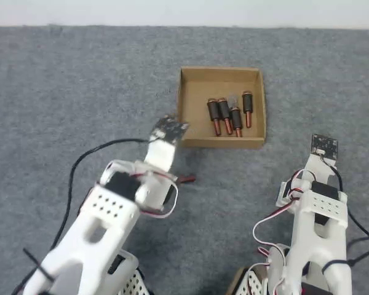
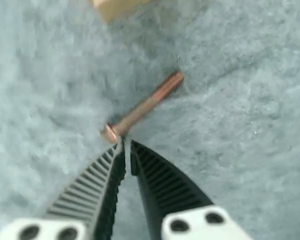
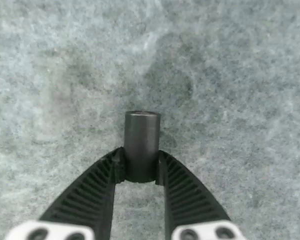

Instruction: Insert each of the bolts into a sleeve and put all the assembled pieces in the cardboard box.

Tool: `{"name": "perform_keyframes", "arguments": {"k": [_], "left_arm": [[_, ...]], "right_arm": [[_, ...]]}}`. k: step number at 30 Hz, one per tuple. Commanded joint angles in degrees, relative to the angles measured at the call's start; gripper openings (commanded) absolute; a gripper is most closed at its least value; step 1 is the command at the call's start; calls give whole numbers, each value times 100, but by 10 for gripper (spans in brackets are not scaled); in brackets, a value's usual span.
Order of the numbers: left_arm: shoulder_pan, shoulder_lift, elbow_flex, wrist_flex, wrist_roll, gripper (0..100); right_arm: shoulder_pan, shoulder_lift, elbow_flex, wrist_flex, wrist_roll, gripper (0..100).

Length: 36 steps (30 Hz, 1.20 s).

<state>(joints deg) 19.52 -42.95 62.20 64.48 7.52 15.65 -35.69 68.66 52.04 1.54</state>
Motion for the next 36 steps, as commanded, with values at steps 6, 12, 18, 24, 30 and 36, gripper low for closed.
{"name": "perform_keyframes", "arguments": {"k": [6, 12, 18, 24, 30, 36], "left_arm": [[97, -492, 514, -97, 1600, 11], [88, 440, 356, -343, 1864, 10], [114, 993, -4, -440, 2092, 10], [97, 1495, -66, -818, 2444, 10], [70, 2004, -277, -870, 2453, 10], [-396, 2558, -681, -879, 2646, 10]], "right_arm": [[-66, 13, -35, -40, 97, 6], [-57, 13, -35, -31, 97, 6], [-57, 22, -35, -31, 97, 7], [-48, 22, -35, -31, 97, 7], [-48, 22, -26, -31, 97, 7], [-48, 22, -26, -22, 97, 7]]}}
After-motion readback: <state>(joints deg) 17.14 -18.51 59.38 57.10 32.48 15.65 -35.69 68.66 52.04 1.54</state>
